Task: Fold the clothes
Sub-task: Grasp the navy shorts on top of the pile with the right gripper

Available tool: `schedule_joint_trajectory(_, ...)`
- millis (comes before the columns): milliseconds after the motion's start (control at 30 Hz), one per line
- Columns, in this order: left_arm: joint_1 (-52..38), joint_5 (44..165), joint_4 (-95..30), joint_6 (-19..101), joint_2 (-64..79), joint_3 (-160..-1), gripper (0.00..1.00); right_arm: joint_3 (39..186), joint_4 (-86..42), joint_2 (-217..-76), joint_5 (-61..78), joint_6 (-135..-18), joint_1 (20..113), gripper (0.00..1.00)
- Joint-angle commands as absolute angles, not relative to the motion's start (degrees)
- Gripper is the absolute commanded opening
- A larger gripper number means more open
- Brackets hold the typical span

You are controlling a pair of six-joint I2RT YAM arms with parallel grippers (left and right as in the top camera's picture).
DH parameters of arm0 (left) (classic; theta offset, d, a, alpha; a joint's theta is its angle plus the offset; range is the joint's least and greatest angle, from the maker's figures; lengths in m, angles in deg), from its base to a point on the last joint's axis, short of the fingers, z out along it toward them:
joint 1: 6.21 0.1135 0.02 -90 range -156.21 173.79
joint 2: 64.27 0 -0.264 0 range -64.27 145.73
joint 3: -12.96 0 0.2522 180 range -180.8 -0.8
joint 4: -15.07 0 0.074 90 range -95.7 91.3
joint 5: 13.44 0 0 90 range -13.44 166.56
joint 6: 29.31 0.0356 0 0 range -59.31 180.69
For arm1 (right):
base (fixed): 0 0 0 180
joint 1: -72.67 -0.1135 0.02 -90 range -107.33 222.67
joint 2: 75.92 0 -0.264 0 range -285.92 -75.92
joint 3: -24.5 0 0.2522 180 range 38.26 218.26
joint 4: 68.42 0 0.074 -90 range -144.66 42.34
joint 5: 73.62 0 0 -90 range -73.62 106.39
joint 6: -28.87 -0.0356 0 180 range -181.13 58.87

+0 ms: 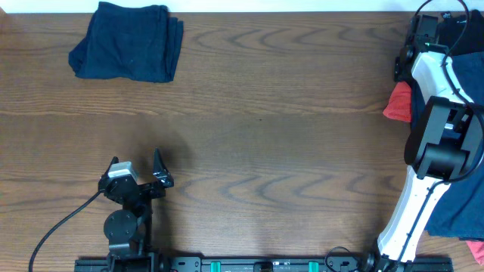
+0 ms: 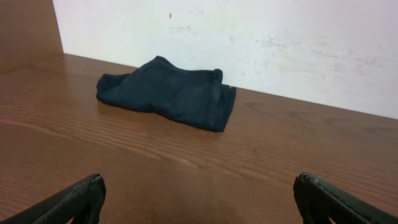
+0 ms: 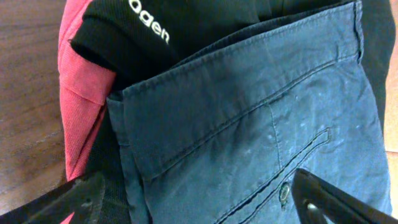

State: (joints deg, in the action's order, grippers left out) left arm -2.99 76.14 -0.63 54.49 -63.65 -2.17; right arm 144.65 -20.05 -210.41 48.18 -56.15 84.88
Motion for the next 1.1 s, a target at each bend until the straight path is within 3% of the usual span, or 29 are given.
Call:
schedule_joint_trajectory(0, -2.79, 74.78, -2.75, 53.97, -64.04, -1.03, 0.98, 145.15, -19.72, -211.07, 48.92, -55.83, 85.45, 0.89)
schedule_joint_trajectory(433, -2.79, 74.78, -2.75, 53.97, -64.04, -1.03, 0.98, 144.56, -18.93, -211.05, 48.53, -55.87, 87.83, 0.82)
schedule_joint_trajectory(700, -2.79, 74.78, -2.75, 53.97, -64.04, -1.03, 0.98, 144.43, -18.08, -211.05, 39.89, -55.89, 89.36, 0.81)
schedule_joint_trajectory(1067, -2.79, 74.78, -2.75, 53.97, -64.04, -1.03, 0.98, 144.43, -19.0, -211.05, 31.94, -55.85, 89.14, 0.97)
